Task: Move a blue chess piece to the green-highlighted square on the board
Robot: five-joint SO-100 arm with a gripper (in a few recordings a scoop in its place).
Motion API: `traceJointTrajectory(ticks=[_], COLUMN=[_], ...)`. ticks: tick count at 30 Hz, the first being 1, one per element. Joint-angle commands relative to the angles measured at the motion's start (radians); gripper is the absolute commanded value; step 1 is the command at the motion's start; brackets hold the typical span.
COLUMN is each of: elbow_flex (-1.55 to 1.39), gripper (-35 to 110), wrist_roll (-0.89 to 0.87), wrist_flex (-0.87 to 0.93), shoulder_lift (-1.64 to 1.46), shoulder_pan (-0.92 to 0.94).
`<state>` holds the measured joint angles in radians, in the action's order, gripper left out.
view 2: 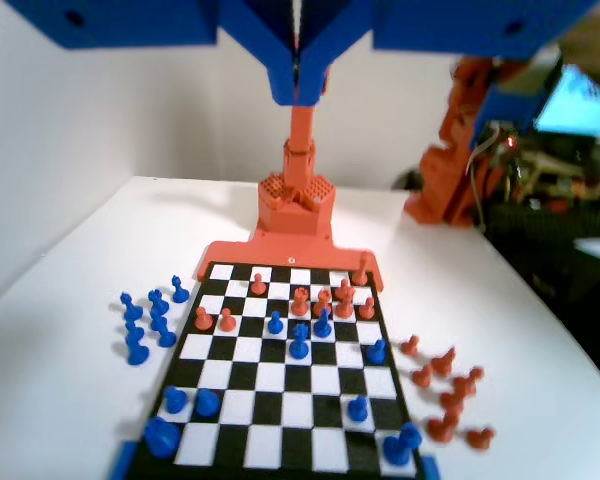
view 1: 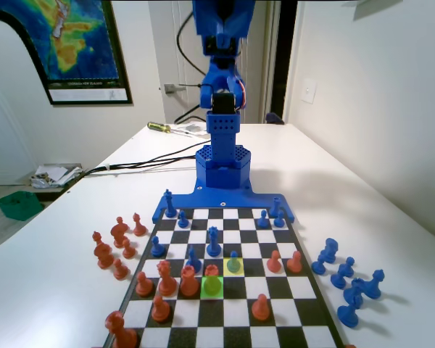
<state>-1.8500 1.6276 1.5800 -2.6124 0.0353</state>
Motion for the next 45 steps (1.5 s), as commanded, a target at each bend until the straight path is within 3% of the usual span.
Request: traceJointTrajectory(ticks=[1, 25, 45], elbow_flex=[0.161, 0.29, 0.293], gripper=[1, 1, 14], wrist_roll=[-0.106, -0.543, -0.629], wrist_flex=[0.009, -0.262, -0.43], shoulder_lift=[0.23, 0.973, 1.216], shoulder_pan=[0.026, 0.071, 0.08])
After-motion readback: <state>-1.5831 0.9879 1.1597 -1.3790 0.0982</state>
